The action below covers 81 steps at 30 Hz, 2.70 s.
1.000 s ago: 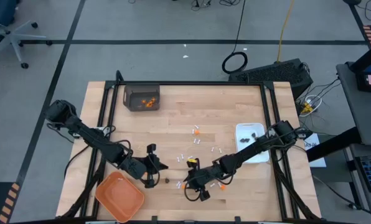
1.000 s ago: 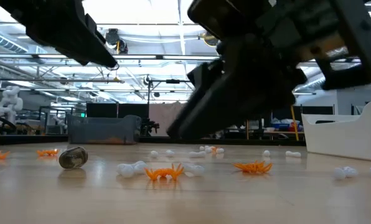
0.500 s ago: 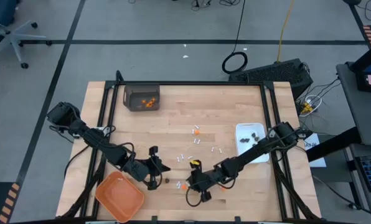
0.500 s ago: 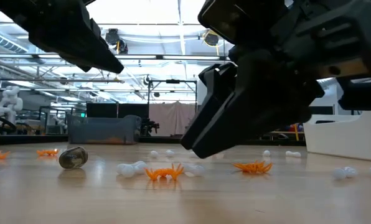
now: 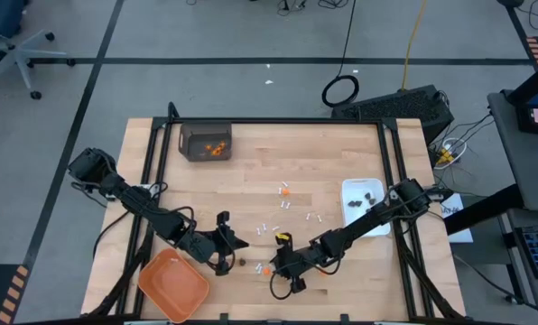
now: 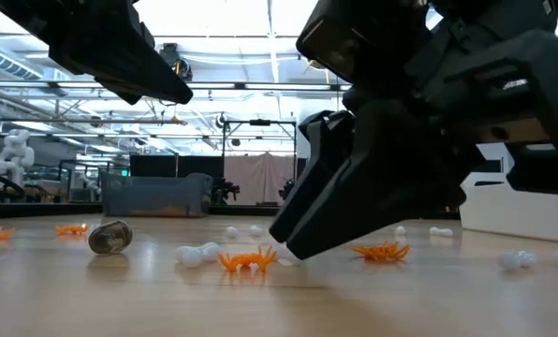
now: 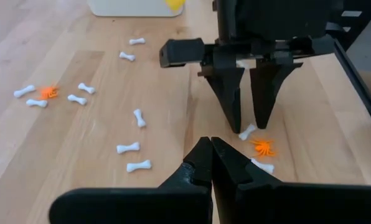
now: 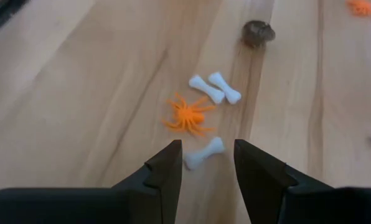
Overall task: Sort Halloween decoration
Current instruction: Put the white bone toy into the orange bin
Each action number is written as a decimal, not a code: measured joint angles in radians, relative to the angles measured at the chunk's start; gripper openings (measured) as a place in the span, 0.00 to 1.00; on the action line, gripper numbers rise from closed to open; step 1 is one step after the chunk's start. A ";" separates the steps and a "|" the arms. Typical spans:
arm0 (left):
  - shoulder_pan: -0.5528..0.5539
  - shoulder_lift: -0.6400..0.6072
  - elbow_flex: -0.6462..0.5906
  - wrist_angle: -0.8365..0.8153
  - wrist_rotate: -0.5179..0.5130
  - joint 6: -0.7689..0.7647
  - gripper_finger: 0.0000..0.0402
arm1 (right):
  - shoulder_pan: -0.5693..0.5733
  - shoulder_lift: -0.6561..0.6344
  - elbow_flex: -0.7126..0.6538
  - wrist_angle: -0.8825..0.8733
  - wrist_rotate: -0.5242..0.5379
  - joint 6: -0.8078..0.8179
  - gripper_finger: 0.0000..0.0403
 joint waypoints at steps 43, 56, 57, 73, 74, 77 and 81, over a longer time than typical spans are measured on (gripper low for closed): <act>0.000 0.000 0.000 0.000 -0.002 -0.002 0.00 | -0.040 0.029 0.003 -0.051 0.028 0.072 0.02; 0.000 0.000 0.000 0.002 -0.006 -0.002 0.00 | -0.019 -0.028 -0.002 -0.044 0.050 -0.026 0.00; 0.000 0.000 0.000 0.003 -0.008 -0.002 0.00 | -0.015 -0.039 -0.002 -0.042 0.062 -0.036 0.00; -0.025 0.000 0.000 0.092 -0.121 0.062 0.00 | 0.013 -0.285 0.000 0.009 0.111 -0.216 0.00; -0.031 0.000 0.000 0.105 -0.131 0.077 0.00 | 0.013 -0.306 -0.005 0.025 0.102 -0.222 0.00; -0.045 0.000 0.000 0.138 -0.138 0.114 0.00 | 0.013 -0.353 -0.059 0.153 0.098 -0.220 0.00; -0.054 0.000 -0.001 0.163 -0.141 0.138 0.00 | 0.003 -0.373 -0.187 0.491 0.010 -0.209 0.00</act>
